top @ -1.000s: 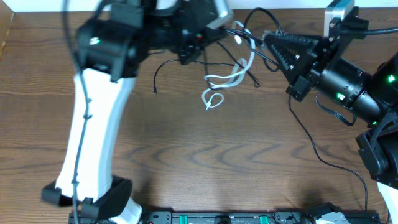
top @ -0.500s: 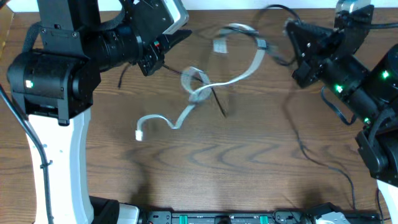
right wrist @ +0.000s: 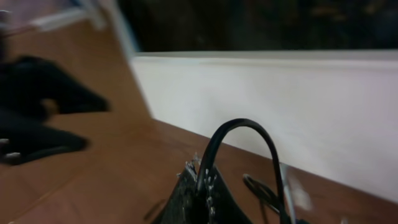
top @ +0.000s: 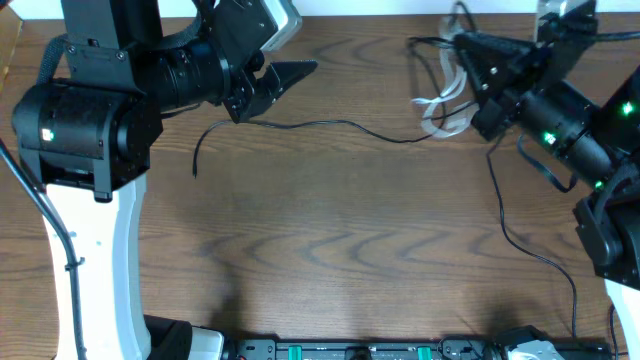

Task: Untangle cables

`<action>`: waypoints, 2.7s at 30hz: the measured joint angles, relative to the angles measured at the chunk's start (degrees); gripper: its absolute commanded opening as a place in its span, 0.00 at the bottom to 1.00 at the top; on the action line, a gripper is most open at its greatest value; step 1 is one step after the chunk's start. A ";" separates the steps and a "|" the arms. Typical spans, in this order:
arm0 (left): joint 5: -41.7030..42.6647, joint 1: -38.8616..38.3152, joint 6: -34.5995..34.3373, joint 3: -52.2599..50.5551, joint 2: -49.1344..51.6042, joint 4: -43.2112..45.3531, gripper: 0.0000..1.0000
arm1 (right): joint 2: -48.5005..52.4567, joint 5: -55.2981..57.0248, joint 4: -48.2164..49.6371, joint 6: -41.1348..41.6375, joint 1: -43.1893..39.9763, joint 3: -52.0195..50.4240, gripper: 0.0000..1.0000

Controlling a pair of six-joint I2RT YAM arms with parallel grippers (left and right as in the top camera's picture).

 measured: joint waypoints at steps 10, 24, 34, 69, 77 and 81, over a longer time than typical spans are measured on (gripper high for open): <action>8.48 -2.75 -9.38 0.00 1.14 -0.42 0.43 | 0.37 -1.38 6.36 0.79 2.58 0.00 0.01; -6.73 -16.20 -23.76 0.00 7.32 1.51 0.36 | 7.56 5.09 20.98 -0.61 2.58 -0.11 0.01; -11.13 -16.61 -28.02 0.00 12.74 5.97 0.35 | 7.54 7.39 23.41 0.55 2.56 -0.11 0.01; -20.87 -21.40 -16.87 -6.03 13.99 16.79 0.43 | 7.50 1.14 21.11 7.48 2.58 3.45 0.01; -18.97 -21.40 -16.61 -6.03 13.99 17.68 0.24 | 7.50 -1.64 21.64 8.55 2.80 3.45 0.01; -18.86 -21.40 -17.84 -6.03 13.99 18.62 0.08 | 7.50 -2.34 21.88 8.85 3.17 3.45 0.01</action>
